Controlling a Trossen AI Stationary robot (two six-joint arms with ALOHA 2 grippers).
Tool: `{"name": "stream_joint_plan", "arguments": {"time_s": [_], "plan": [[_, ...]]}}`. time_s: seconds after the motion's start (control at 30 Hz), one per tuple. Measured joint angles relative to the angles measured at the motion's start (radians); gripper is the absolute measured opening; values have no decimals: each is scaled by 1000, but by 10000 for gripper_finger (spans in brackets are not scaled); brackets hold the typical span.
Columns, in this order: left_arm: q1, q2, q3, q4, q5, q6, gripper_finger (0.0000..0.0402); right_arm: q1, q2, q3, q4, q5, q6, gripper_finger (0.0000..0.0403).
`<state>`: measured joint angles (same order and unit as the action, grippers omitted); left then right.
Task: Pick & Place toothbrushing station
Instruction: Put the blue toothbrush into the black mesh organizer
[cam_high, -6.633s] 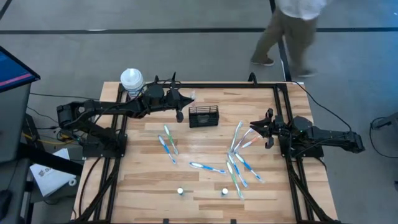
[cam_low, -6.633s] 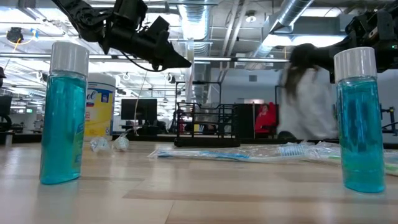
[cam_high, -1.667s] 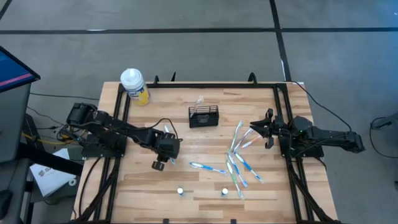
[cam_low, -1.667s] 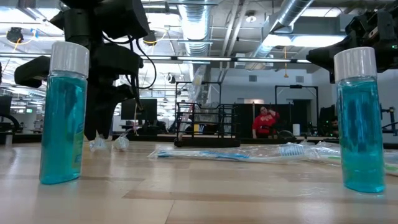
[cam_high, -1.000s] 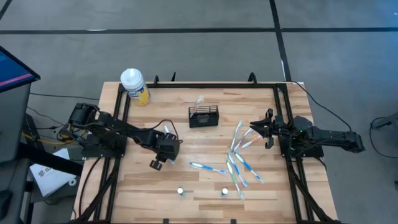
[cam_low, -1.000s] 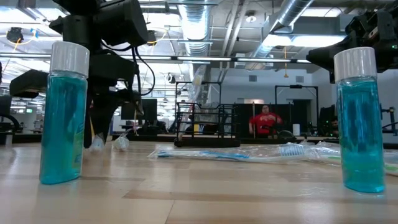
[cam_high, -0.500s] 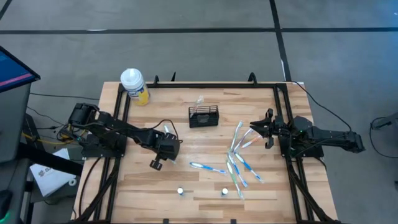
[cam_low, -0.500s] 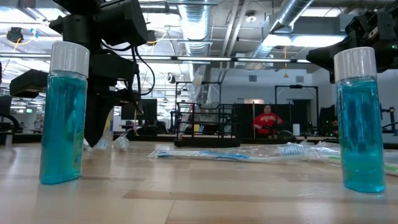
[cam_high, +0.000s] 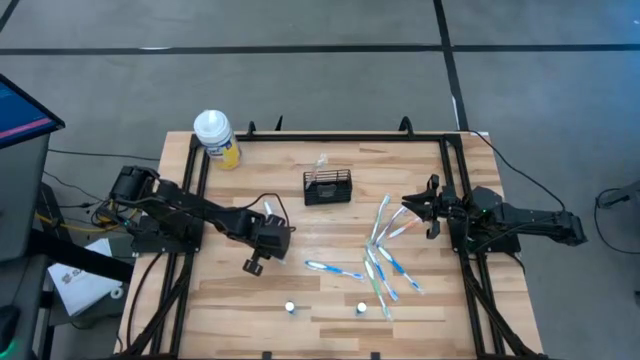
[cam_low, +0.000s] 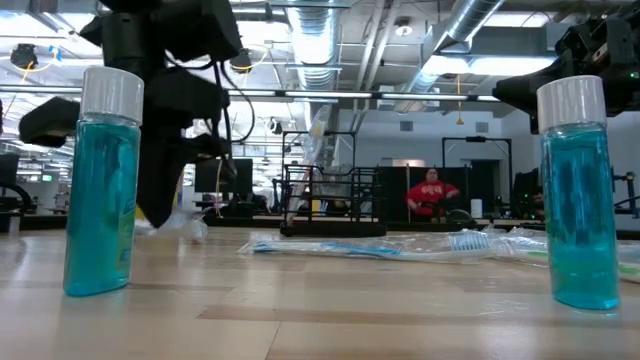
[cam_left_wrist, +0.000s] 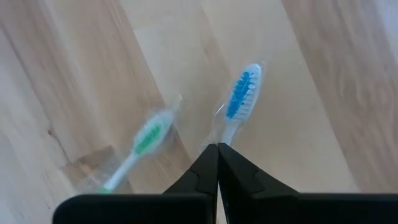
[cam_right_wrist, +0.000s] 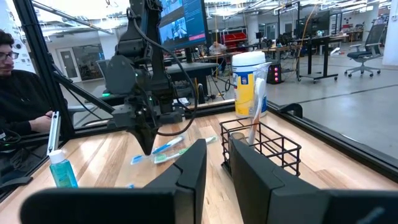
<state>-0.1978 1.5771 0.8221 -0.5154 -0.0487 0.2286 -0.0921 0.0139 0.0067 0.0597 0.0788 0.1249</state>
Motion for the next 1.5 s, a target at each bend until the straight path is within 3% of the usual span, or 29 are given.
{"name": "stream_joint_plan", "arguments": {"time_s": [0.37, 0.67, 1.17, 1.5], "plan": [[1, -165, 12, 72, -86, -30, 0, 0, 0, 0, 3, 0, 0, 65], [12, -291, 12, 345, -118, -92, 0, 0, 0, 0, 13, 0, 7, 65], [93, -294, 12, 643, -133, -113, 0, 58, 4, 0, 155, 0, -1, 65], [151, -225, 11, 826, -99, -114, 0, 93, 247, 1, 403, 0, -80, 65]]}}
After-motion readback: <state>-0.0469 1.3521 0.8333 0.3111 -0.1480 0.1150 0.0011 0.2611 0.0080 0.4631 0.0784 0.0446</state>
